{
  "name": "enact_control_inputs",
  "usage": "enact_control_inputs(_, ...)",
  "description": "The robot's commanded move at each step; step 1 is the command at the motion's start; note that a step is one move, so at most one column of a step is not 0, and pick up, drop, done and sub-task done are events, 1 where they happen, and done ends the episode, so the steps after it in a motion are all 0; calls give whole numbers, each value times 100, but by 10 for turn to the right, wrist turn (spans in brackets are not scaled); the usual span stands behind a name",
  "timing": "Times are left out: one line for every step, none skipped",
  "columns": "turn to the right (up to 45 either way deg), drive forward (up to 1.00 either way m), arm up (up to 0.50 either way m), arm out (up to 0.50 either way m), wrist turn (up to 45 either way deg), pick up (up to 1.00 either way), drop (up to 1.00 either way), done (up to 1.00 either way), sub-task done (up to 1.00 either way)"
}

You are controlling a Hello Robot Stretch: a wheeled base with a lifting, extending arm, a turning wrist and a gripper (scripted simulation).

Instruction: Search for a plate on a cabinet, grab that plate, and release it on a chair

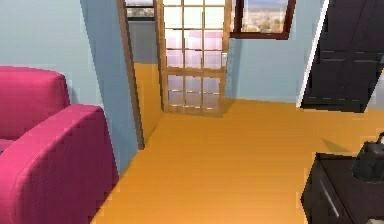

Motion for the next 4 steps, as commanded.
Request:
enact_control_inputs(0,0,0,0,450,0,0,0,0)
enact_control_inputs(0,0,0,0,330,0,0,0,0)
enact_control_inputs(0,0,-30,0,0,0,0,0,0)
enact_control_inputs(0,0,0,0,0,100,0,0,0)
